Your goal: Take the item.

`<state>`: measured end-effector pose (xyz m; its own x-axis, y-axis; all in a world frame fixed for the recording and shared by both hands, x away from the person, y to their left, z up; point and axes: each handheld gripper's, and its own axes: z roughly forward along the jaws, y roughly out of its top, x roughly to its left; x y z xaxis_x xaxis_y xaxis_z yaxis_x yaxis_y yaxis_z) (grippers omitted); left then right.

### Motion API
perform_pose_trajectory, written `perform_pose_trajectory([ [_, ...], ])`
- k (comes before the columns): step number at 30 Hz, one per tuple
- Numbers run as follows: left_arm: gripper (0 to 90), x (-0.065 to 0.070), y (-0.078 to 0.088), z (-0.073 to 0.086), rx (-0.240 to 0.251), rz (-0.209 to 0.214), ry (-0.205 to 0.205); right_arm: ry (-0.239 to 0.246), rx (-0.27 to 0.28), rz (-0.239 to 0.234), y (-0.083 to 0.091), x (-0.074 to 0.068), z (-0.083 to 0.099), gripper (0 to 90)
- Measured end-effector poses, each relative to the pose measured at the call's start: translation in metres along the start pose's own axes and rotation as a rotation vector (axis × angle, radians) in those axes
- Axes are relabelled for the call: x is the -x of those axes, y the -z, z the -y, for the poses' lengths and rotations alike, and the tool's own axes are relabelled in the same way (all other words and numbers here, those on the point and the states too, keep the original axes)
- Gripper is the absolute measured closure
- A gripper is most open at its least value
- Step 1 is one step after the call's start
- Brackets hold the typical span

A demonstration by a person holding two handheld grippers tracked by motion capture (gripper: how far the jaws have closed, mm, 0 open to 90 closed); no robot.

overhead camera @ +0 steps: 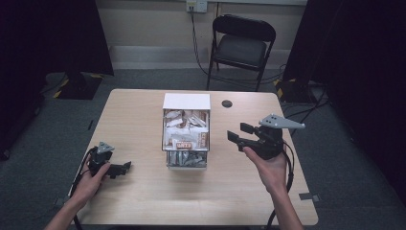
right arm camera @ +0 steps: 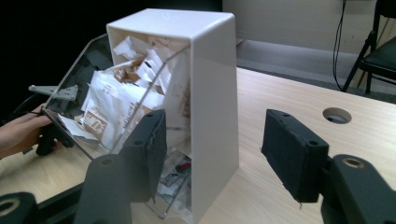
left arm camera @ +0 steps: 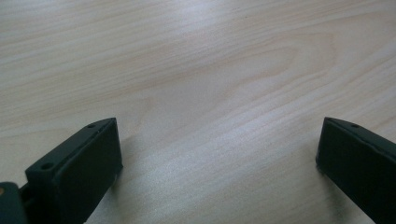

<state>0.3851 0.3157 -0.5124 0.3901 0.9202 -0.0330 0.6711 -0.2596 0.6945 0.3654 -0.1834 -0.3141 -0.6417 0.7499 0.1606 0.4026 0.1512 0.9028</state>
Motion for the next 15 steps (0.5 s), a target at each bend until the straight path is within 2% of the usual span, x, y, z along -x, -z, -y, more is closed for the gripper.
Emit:
perform_pose_trajectory([
  [15,0.0,0.0,0.0,0.0,0.0,0.0,0.0,0.041,0.023,-0.089,-0.015,-0.024,-0.019,45.8],
])
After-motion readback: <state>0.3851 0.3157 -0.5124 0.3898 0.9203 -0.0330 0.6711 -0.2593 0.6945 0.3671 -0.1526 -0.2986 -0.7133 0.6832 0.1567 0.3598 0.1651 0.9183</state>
